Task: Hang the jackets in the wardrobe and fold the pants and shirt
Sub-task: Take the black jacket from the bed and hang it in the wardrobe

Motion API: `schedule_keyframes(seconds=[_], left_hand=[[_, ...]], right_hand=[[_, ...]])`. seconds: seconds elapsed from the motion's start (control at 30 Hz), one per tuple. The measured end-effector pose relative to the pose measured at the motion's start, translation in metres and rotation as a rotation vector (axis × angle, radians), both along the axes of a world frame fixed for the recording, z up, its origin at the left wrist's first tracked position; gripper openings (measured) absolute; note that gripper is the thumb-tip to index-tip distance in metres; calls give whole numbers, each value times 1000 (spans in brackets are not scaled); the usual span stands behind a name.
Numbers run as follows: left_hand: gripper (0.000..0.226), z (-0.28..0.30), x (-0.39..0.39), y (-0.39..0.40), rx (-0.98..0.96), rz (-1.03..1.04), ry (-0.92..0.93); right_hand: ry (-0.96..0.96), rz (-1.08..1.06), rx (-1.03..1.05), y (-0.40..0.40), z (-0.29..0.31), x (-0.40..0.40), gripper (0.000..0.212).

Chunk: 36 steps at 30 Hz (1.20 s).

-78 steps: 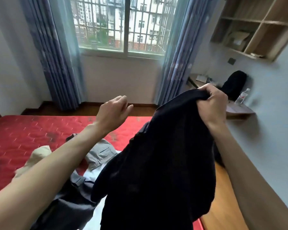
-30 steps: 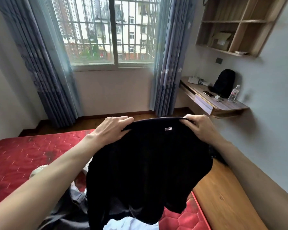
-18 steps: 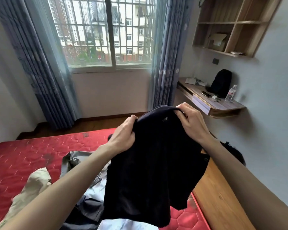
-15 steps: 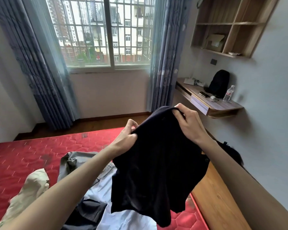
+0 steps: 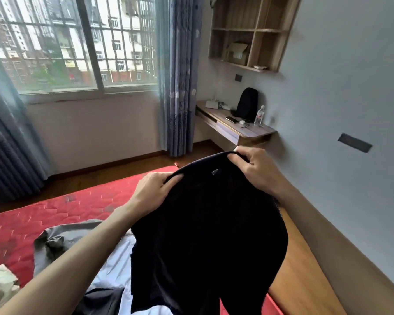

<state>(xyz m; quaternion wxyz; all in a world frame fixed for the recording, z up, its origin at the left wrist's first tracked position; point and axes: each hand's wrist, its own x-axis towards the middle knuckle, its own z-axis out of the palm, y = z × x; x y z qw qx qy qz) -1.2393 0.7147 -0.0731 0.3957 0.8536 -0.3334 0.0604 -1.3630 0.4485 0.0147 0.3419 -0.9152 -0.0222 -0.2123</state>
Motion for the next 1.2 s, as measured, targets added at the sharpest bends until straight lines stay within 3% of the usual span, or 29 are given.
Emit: schedule_keyframes(seconds=[0.13, 0.3, 0.5, 0.7, 0.9, 1.03, 1.2], left_hand=[[53, 1, -23, -19, 6, -112, -111], [43, 8, -69, -67, -69, -372, -86], [20, 21, -138, -129, -141, -568, 8], [29, 28, -219, -177, -146, -746, 49], [34, 36, -318, -213, -166, -810, -54], [35, 44, -395, -234, -212, -901, 9], [37, 56, -489, -249, -310, -999, 73]], right_hand=[[-5, -147, -55, -7, -12, -55, 29], [-18, -360, 18, -24, -22, -143, 44], [19, -584, 161, -41, -22, -259, 45], [16, -757, 192, -40, -17, -373, 37], [-6, -1038, -26, -29, -19, -484, 39], [-72, -1193, -128, -8, -16, -559, 31], [-101, -1412, -331, 26, -7, -640, 40]])
